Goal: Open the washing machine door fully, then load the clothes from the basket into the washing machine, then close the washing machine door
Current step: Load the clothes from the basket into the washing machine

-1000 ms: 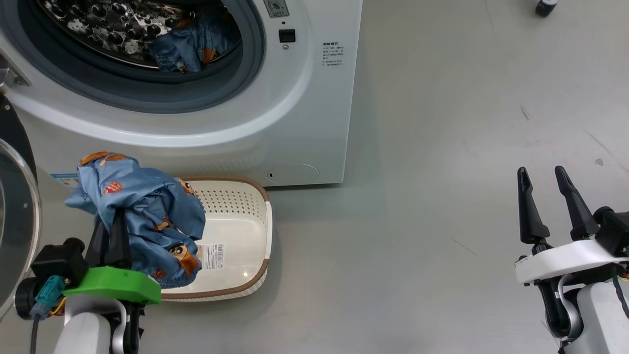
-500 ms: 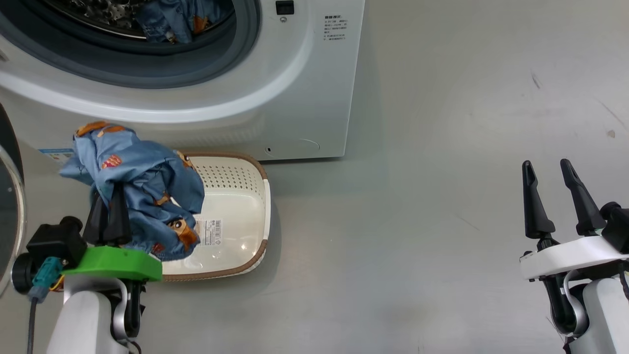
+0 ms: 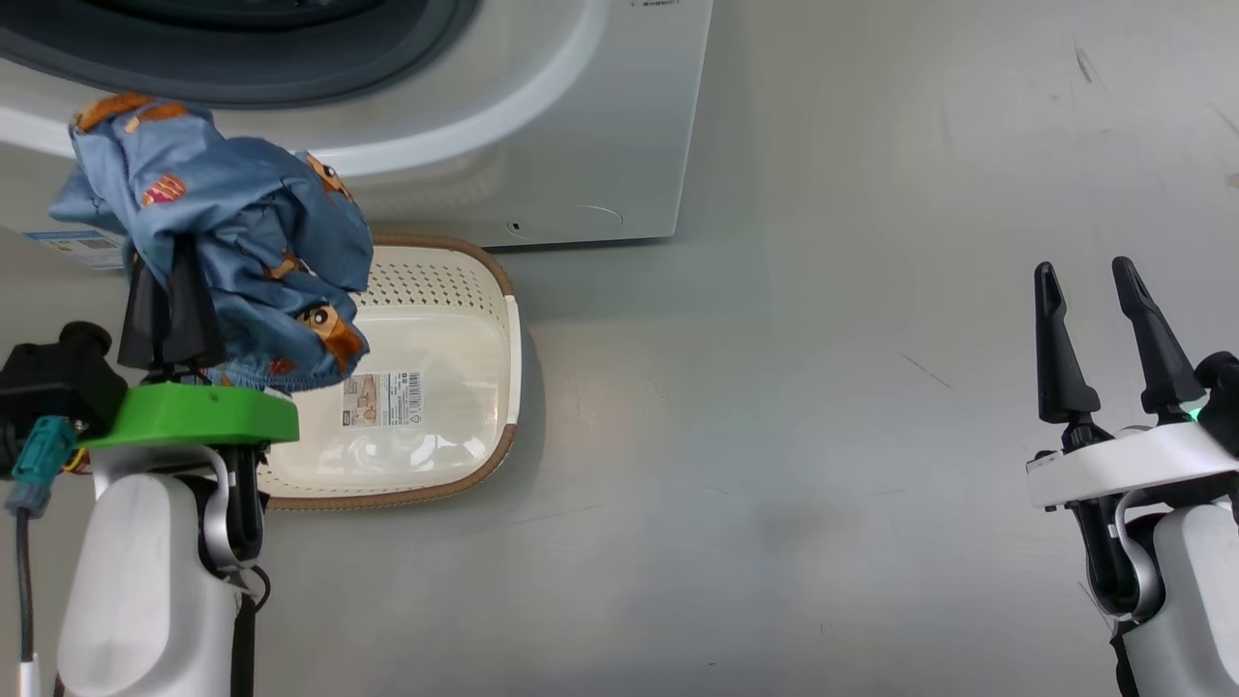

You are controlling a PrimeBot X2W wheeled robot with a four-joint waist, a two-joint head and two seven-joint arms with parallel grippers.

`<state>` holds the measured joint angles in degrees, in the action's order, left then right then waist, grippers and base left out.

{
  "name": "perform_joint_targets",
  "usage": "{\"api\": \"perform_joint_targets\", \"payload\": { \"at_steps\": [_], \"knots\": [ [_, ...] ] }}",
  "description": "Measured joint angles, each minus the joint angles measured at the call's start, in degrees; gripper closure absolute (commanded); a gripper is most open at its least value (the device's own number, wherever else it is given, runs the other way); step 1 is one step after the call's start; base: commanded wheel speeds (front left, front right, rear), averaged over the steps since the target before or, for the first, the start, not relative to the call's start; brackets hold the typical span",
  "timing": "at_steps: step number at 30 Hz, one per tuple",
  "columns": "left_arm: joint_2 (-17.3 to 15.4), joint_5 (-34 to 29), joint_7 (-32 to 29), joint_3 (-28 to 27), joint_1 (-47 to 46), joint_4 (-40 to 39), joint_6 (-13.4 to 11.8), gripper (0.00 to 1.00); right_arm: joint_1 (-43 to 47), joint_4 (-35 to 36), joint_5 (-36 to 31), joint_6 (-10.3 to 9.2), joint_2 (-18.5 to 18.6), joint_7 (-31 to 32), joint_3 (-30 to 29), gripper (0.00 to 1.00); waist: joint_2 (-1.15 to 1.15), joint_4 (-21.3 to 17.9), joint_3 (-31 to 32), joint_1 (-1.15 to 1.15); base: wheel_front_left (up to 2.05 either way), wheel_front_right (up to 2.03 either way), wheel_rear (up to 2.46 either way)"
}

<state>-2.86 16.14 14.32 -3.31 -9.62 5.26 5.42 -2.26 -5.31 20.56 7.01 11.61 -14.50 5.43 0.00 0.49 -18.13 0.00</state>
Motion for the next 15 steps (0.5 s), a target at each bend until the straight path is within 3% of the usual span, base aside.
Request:
{"api": "perform_joint_targets", "payload": {
  "at_steps": [7, 15],
  "knots": [
    [-0.21, -1.19, 0.12, -0.29, -5.16, 0.53, -0.19, 1.0, -1.69, -0.31, 0.35, 0.0, -0.03, 0.0, 0.74, 0.0, 0.0, -1.49, -1.65, 0.0, 0.0, 0.0, 0.0],
    [-4.09, -3.03, 0.12, -0.67, -12.11, 3.46, -0.42, 1.0, -2.98, -0.59, 0.86, 0.0, -0.34, 0.0, 1.33, 0.0, 0.0, -3.69, -2.83, 0.0, 0.0, 0.0, 0.0]
  ]
}}
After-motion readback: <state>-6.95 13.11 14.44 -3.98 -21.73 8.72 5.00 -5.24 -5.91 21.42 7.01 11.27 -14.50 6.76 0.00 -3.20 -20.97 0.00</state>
